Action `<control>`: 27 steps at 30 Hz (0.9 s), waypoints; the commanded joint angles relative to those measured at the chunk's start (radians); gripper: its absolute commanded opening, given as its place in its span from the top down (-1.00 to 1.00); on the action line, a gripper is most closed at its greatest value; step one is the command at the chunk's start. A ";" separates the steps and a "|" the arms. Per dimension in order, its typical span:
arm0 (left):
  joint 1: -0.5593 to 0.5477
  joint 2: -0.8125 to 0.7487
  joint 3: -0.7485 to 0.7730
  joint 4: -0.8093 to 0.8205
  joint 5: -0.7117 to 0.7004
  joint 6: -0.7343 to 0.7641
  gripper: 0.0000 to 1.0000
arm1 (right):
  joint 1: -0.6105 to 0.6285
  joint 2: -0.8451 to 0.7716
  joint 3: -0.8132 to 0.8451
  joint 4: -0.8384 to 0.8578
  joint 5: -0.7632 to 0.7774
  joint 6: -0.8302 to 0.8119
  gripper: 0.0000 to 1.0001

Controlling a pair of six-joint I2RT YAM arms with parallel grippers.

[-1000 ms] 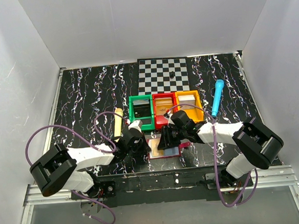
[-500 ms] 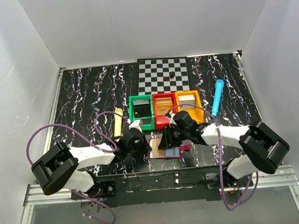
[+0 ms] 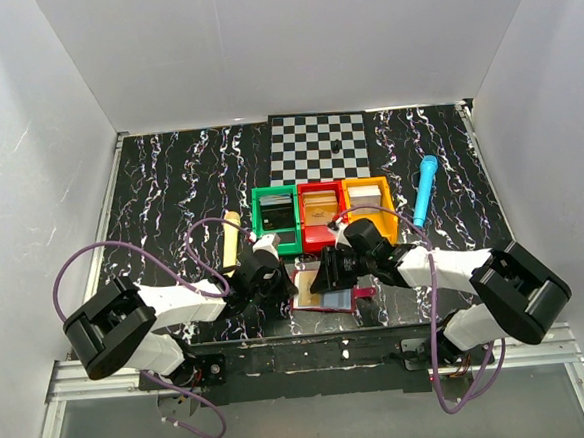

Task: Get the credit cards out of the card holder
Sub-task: Remove the credit card from the card holder.

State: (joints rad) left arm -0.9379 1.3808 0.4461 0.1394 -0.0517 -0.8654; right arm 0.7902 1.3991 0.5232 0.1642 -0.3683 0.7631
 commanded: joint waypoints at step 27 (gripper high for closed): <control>0.002 0.052 -0.024 0.042 0.052 0.020 1.00 | -0.037 0.015 -0.022 0.227 -0.119 0.111 0.07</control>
State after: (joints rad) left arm -0.9314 1.4132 0.4458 0.2016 -0.0139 -0.8631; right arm 0.7517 1.3987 0.4637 0.3435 -0.4362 0.8627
